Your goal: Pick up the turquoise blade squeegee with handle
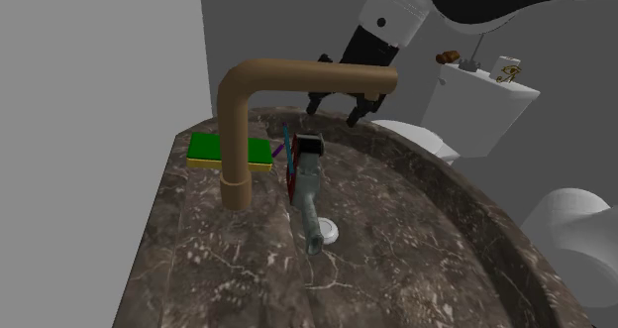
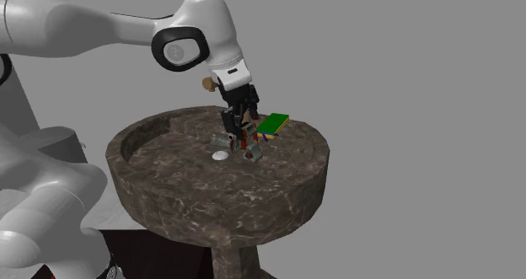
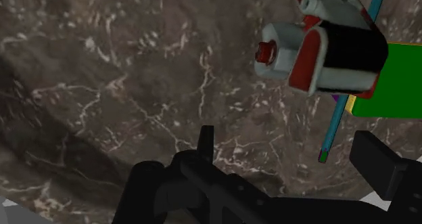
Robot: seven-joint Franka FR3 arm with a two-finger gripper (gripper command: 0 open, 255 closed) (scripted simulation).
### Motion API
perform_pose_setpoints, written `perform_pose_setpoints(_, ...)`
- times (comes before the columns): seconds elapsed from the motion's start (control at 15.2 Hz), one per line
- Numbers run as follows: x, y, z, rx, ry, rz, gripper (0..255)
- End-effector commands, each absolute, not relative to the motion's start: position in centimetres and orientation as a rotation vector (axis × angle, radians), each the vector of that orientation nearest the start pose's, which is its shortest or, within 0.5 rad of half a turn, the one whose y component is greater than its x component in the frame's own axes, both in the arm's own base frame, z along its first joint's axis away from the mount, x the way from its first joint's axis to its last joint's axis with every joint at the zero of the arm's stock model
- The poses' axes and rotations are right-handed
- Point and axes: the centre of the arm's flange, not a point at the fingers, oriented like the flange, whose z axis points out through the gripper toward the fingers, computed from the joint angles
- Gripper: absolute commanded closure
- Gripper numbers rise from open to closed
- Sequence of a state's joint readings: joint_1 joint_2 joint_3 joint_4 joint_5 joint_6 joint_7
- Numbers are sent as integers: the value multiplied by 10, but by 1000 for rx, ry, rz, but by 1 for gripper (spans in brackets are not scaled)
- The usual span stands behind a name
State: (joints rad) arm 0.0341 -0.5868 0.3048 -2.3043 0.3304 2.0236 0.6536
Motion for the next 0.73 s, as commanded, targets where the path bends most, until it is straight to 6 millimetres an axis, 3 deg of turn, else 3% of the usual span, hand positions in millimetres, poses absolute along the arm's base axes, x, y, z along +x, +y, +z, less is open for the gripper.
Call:
perform_pose_setpoints(0.0,388,196,574,-2759,677,-271,0)
perform_pose_setpoints(0.26,413,236,566,-2693,769,-269,0)
perform_pose_setpoints(0.66,414,239,539,-2688,774,-269,0)
